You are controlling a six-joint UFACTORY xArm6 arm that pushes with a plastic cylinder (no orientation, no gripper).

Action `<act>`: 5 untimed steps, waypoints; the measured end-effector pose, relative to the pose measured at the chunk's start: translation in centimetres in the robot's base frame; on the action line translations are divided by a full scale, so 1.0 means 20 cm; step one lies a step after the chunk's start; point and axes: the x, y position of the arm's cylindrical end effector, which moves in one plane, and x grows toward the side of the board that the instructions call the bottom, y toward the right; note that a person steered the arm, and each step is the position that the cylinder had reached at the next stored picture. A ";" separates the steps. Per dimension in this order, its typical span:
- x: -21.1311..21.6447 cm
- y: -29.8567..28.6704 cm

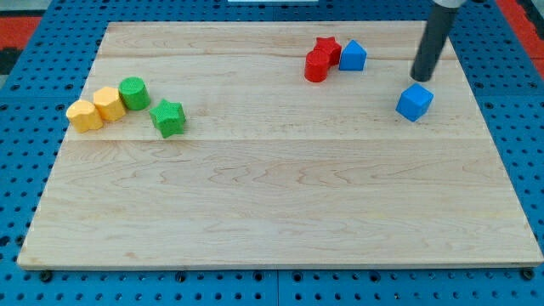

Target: Push the blue cube to the bottom right of the board

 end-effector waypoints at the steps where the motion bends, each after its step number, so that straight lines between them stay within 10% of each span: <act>1: 0.31 -0.30; 2: 0.03 -0.22; 5: 0.80 -0.38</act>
